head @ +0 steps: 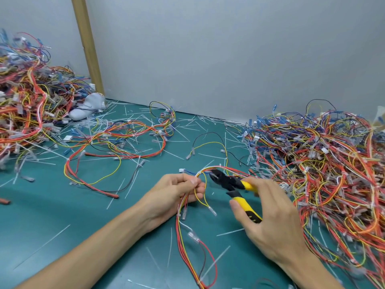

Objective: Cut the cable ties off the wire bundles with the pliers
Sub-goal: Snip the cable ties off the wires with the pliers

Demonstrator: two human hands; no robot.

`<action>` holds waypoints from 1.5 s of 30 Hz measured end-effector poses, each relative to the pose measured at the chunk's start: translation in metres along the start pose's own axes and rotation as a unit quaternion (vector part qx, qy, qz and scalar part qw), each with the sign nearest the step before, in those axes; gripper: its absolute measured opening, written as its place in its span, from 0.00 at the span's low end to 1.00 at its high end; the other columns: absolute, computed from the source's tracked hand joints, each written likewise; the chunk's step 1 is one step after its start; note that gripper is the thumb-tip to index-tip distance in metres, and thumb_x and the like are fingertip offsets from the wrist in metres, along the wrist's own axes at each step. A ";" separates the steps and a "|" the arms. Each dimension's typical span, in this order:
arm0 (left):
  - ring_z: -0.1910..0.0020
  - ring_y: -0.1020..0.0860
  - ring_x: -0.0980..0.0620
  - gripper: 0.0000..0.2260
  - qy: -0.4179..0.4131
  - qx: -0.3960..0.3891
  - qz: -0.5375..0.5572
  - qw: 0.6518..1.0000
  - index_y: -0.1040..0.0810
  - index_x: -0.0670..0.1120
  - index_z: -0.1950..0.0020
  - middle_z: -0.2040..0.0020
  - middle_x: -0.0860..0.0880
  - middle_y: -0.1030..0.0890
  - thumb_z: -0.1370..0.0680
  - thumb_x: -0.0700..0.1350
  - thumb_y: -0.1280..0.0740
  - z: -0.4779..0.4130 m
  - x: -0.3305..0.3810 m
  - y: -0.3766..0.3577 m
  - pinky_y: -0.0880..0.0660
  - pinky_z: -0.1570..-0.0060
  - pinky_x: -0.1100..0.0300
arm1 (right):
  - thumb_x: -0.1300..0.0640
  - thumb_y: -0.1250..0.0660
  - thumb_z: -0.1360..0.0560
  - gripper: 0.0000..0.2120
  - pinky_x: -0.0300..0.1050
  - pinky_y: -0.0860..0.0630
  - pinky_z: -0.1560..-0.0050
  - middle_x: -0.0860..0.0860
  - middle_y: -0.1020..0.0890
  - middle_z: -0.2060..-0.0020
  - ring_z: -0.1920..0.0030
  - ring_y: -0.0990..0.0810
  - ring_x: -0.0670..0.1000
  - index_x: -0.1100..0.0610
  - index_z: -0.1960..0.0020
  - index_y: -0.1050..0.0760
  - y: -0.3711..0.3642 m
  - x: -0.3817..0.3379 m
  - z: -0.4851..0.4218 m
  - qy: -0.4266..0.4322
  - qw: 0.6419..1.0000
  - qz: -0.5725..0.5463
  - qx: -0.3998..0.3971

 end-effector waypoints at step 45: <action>0.69 0.32 0.53 0.10 0.017 -0.145 -0.096 0.985 0.24 0.41 0.57 0.67 0.48 0.29 0.22 0.46 0.38 0.008 0.003 -0.012 0.31 0.66 0.64 | 0.38 0.38 0.27 0.17 0.40 0.27 0.71 0.42 0.18 0.65 0.68 0.22 0.46 0.48 0.50 0.20 -0.004 -0.002 -0.001 -0.011 0.999 -0.005 -0.038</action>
Point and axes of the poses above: each hand's wrist, its own z-axis away from the middle knuckle, its own y-axis out of the back of the hand, x = y × z, the point moved 3 cm from there along -z, towards the middle knuckle
